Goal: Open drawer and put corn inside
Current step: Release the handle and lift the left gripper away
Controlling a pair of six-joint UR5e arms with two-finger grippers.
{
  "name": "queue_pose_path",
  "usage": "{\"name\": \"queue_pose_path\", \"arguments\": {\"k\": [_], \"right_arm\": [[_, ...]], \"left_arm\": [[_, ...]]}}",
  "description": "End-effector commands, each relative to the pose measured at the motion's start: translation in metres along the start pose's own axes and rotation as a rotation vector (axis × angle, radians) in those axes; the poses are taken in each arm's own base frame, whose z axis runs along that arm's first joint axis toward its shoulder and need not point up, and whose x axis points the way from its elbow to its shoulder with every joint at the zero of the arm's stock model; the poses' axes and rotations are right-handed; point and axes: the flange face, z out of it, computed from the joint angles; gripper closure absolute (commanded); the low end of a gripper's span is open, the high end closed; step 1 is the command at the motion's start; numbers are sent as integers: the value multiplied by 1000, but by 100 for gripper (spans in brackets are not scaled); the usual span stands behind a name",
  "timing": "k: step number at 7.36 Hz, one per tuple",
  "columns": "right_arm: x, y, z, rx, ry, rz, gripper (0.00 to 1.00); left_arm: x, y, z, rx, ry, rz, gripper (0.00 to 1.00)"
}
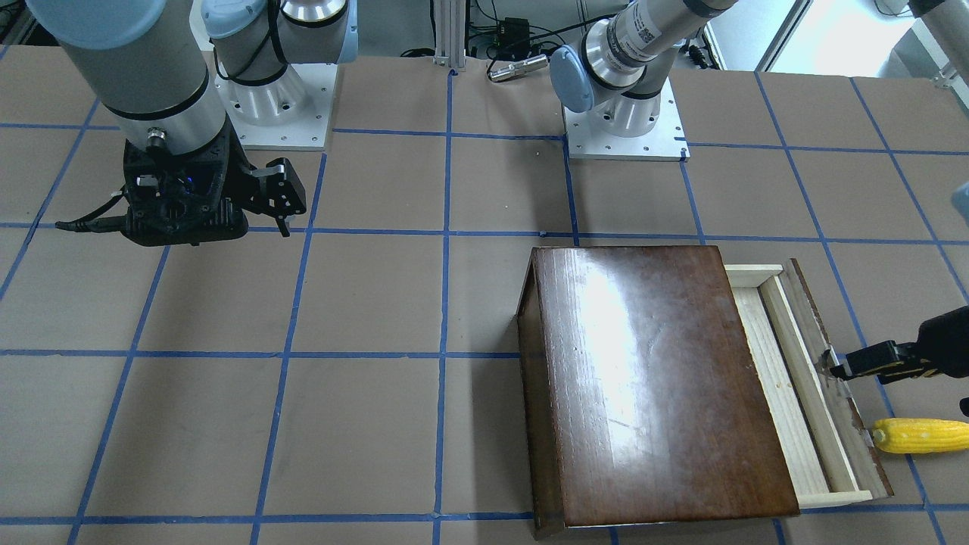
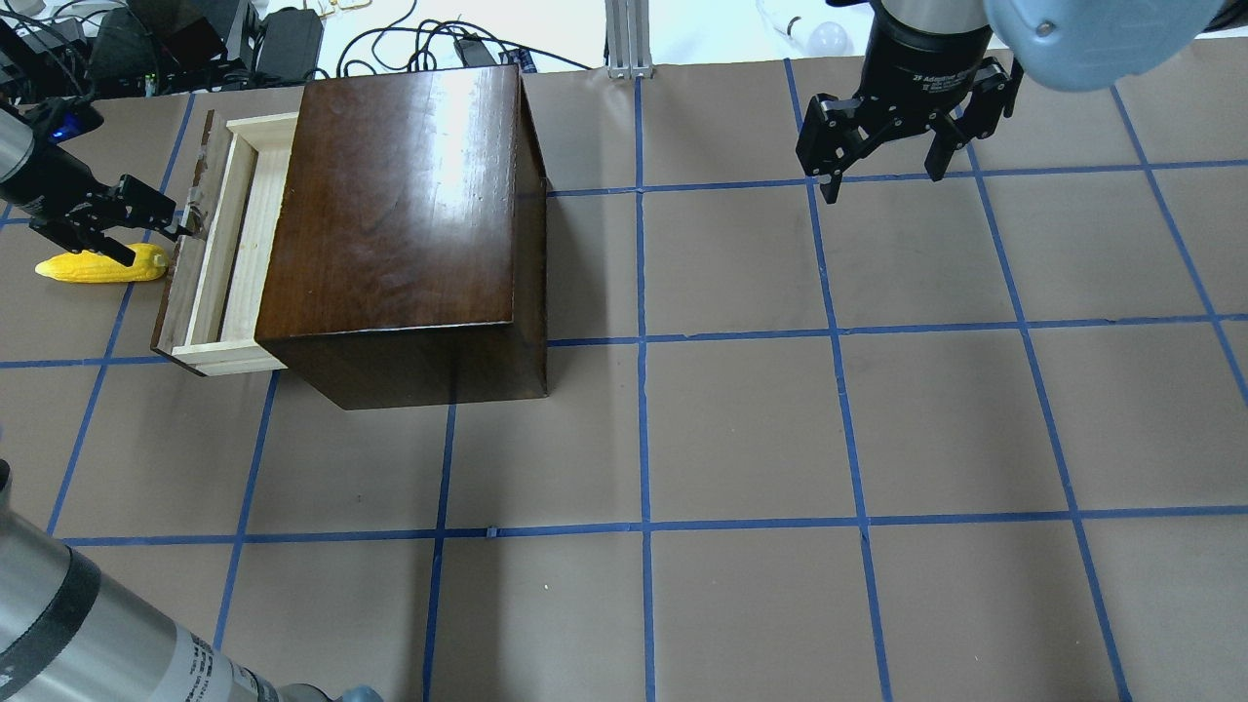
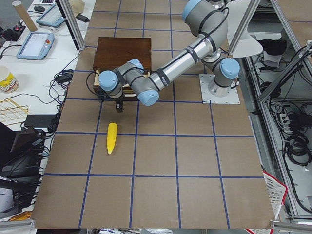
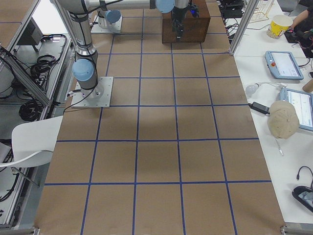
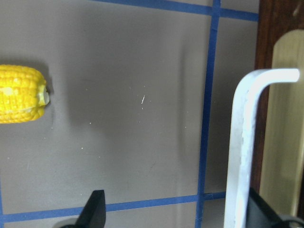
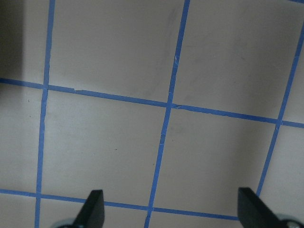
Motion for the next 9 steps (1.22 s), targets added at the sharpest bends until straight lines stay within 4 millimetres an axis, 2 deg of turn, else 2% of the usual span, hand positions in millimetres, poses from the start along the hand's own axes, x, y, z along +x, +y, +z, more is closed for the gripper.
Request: {"name": "queue_pose_path", "arguments": {"k": [1, 3, 5, 7, 9], "right_arm": [[0, 0, 0, -1, 0, -1, 0], [0, 0, 0, -1, 0, -1, 0], [0, 0, 0, -1, 0, -1, 0], [0, 0, 0, 0, 0, -1, 0], [0, 0, 0, 0, 0, -1, 0]], "left_arm": [[1, 1, -6, 8, -5, 6, 0], [7, -4, -48, 39, -62, 21, 0], [-8, -14, -65, 17, -181, 148, 0], [-20, -31, -94, -11, -267, 439, 0], [-36, -40, -82, -88, -296, 730, 0]]}}
